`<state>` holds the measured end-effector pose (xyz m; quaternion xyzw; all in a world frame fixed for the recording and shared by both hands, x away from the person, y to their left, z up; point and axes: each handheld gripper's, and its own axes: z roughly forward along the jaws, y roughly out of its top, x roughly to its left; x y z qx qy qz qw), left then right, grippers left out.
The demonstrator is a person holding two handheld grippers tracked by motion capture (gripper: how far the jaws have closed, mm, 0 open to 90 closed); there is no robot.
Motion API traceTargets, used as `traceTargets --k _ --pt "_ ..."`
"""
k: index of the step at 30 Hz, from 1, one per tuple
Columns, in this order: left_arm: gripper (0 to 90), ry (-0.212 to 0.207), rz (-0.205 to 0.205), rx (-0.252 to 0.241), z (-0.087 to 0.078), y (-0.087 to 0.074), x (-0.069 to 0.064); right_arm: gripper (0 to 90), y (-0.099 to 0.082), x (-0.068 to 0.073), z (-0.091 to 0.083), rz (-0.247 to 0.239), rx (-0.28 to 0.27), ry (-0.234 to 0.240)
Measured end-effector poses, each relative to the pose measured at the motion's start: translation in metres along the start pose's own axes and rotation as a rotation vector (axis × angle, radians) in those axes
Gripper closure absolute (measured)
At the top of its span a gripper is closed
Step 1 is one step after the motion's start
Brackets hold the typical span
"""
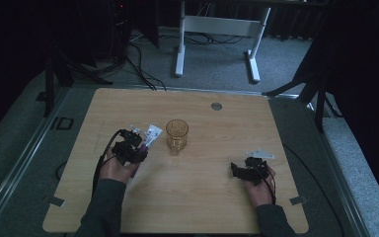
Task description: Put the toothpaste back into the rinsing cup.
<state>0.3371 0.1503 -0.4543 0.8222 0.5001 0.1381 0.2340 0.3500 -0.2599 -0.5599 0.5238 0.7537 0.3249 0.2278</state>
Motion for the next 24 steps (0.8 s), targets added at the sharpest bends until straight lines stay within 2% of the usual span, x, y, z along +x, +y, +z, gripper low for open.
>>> traceTargets --k 8,24 --pt "72.9 0.015 -0.011 -0.075 -0.0045 -0.0003 -0.0006 19.2 0.0000 0.0000 0.0000 0.000 0.000 0.000" --pt "72.9 0.017 -0.001 -0.145 -0.0066 0.0008 -0.0027 19.2 0.0000 0.0000 0.0000 0.000 0.000 0.000"
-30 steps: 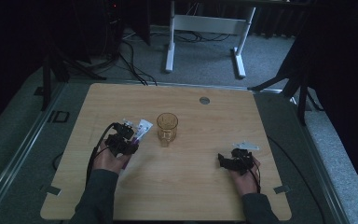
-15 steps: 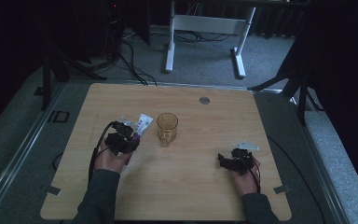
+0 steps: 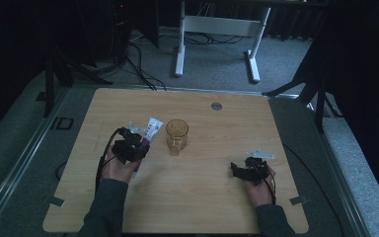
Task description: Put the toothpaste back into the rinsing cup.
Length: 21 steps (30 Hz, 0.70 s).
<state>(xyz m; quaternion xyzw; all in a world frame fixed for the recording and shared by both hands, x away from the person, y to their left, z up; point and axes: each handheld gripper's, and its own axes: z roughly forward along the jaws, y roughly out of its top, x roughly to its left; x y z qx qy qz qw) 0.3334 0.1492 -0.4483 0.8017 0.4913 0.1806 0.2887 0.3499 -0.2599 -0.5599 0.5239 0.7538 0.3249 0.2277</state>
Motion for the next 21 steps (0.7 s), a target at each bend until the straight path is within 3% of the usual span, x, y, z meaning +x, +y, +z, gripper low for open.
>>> traceTargets --k 21 --pt "72.9 0.005 -0.020 -0.087 -0.0046 0.0019 0.0008 19.2 0.0000 0.0000 0.0000 0.000 0.000 0.000"
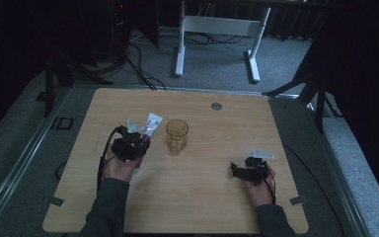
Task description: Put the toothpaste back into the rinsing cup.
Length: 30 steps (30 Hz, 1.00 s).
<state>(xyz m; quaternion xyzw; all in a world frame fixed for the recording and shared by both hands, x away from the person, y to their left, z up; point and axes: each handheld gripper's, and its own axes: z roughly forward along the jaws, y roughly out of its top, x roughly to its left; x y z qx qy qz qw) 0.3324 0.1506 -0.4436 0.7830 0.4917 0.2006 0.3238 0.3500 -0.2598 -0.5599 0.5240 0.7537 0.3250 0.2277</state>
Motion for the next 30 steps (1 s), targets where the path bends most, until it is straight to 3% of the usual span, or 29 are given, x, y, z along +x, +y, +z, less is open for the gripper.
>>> traceTargets --k 18,30 --pt "72.8 0.015 -0.023 -0.085 -0.0057 0.0010 0.0004 19.2 0.0000 0.0000 0.0000 0.001 0.000 0.000" --pt "72.8 -0.015 -0.048 -0.124 -0.0081 0.0031 0.0019 19.2 0.0000 -0.0001 0.0000 -0.002 0.000 0.000"
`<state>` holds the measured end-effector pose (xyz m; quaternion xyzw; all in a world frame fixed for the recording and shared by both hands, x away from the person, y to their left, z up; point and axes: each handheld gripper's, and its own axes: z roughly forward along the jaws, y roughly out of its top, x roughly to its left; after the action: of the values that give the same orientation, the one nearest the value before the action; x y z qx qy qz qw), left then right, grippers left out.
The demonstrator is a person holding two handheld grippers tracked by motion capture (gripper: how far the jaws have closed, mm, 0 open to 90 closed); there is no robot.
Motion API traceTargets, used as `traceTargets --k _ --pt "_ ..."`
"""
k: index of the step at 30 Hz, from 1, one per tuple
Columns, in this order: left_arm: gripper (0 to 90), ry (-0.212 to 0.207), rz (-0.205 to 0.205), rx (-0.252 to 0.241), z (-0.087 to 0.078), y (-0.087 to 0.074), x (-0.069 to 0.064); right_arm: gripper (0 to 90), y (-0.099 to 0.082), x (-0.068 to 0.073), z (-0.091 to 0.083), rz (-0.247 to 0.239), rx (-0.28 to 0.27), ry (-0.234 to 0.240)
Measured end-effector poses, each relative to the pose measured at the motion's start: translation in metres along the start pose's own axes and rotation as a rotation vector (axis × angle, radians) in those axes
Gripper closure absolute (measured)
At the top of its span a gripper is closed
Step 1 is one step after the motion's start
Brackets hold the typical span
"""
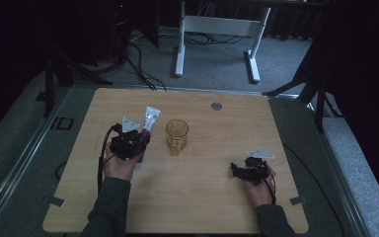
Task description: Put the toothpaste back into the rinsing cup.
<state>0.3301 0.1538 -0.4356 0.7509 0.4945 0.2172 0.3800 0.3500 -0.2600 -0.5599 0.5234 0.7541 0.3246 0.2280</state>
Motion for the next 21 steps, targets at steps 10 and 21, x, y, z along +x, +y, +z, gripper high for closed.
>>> traceTargets --k 10,21 --pt "72.9 -0.024 -0.018 -0.035 -0.0016 0.0023 0.0007 19.2 0.0000 0.0001 0.0001 0.002 -0.001 0.000" --pt "72.8 -0.031 -0.027 -0.080 -0.0048 0.0041 0.0017 19.2 0.0001 0.0001 0.0000 0.002 -0.001 0.000"
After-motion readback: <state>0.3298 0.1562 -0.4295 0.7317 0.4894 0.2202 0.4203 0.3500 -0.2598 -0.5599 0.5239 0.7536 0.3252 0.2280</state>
